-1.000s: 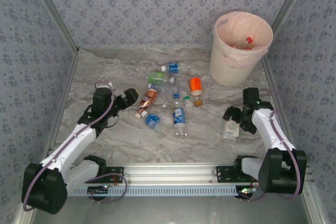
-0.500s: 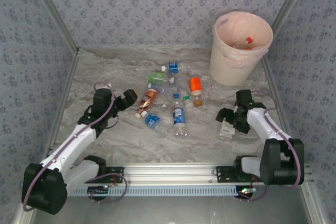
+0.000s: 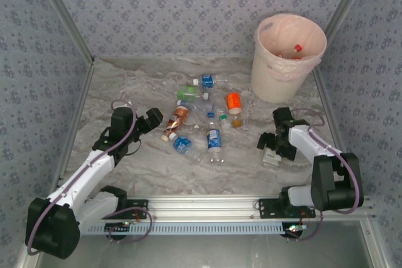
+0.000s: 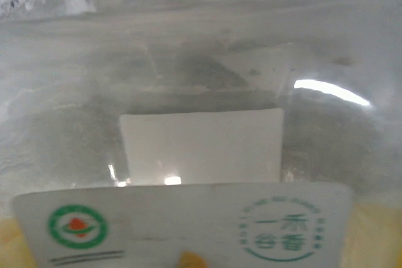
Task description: Put the plastic bottles in the bin
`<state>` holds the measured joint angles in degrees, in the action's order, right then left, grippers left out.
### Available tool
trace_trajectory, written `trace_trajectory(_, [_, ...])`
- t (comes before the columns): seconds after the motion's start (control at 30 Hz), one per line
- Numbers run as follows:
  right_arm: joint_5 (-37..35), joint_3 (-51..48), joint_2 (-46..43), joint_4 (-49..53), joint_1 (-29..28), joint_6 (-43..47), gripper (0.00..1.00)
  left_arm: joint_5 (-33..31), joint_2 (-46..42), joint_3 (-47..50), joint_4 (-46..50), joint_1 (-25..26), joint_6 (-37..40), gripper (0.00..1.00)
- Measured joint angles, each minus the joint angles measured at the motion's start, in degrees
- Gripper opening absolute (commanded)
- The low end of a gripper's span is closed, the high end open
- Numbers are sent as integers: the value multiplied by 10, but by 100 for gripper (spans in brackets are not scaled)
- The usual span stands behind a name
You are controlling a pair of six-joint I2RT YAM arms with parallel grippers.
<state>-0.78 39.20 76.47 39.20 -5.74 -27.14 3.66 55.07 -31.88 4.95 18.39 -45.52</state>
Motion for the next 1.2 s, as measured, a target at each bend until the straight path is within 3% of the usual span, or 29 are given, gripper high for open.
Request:
trace_trajectory(0.17, [-18, 1, -2, -16, -4, -13, 79, -1, 1, -3, 13, 0, 0, 98])
trace_trajectory(0.47, [-54, -3, -75, -66, -46, -23, 72, 3, 27, -33, 39, 1, -7, 98])
trace_trajectory(0.87, [-59, -9, -214, -148, -106, 2, 68, 21, 85, -60, 48, 30, -21, 98])
trace_trajectory(1.2, [-12, -9, -227, -285, -150, 37, 68, 12, 85, -68, 50, 30, -35, 98])
